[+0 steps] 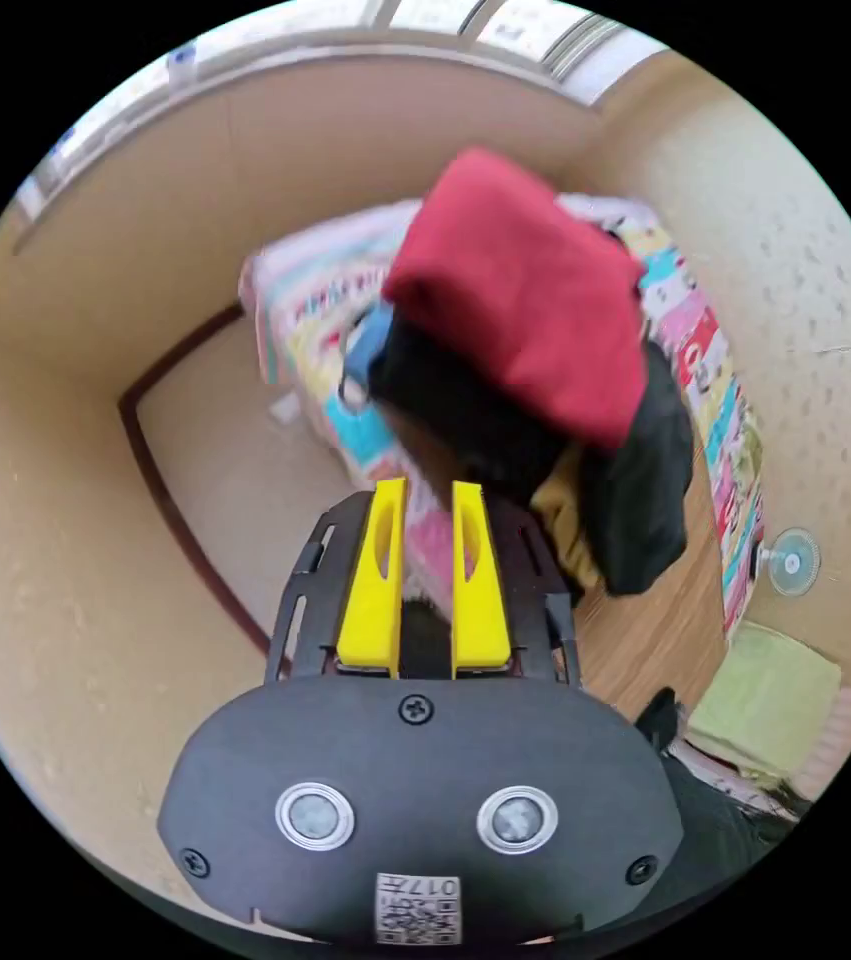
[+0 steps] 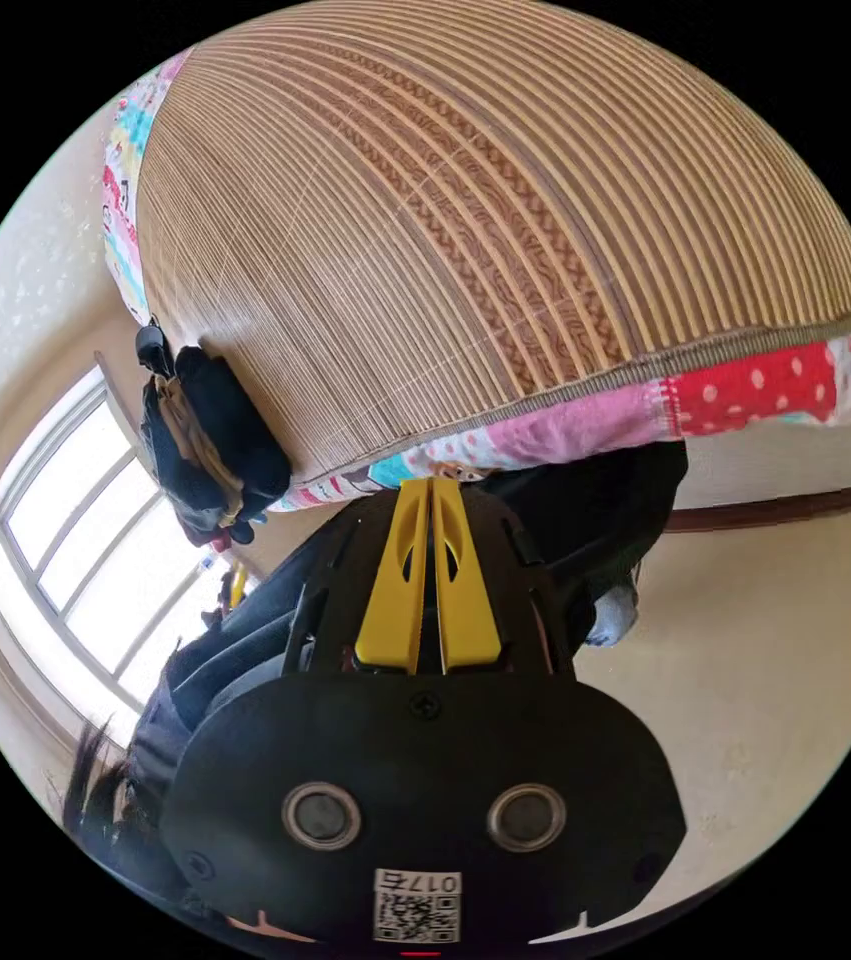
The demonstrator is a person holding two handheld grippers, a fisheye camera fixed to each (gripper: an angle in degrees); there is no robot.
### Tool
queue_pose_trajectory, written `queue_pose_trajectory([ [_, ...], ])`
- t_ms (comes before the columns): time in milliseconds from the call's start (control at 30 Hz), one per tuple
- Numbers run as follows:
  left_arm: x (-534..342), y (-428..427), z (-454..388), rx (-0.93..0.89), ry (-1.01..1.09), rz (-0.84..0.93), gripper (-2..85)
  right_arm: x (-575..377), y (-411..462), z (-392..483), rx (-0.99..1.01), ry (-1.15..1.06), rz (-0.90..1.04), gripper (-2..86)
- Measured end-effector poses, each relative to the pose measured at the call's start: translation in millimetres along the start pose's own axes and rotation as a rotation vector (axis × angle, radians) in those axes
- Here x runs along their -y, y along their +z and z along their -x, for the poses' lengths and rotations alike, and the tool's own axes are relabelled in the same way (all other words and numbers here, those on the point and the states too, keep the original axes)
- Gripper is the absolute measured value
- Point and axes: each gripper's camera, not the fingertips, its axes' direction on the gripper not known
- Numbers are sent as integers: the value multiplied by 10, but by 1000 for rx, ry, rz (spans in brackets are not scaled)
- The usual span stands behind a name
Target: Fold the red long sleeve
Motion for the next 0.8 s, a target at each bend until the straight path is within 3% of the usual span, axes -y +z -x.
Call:
queue_pose_trajectory([
  [67, 435, -346, -428, -55, 114, -106, 88, -106, -4, -262, 52, 51, -84, 3],
  [200, 903, -447, -1176, -87, 260, -150, 112, -358, 93, -790, 241, 185, -236, 2],
  [333, 1164, 36, -1783, -90, 338, -9, 138, -784, 313, -1456, 622, 363, -521, 3],
  [433, 1032, 756, -1803, -48, 309, 225, 156, -1086, 625, -1832, 888, 465, -738, 3],
  [567, 377, 751, -1794, 16, 310, 43, 130, -1332, 1231, -2141, 1128, 551, -964, 3],
  [633, 189, 665, -1802, 0, 315, 42, 98, -1349, 1510, -2217, 1243, 552, -1048, 3],
  [700, 58, 502, -1667, -91, 290, 34, 62, -1293, 1760, -2271, 1393, 494, -1135, 3],
  [800, -70, 117, -1219, -470, 246, -10, 54, -1103, 1994, -2308, 1555, 380, -1242, 3],
])
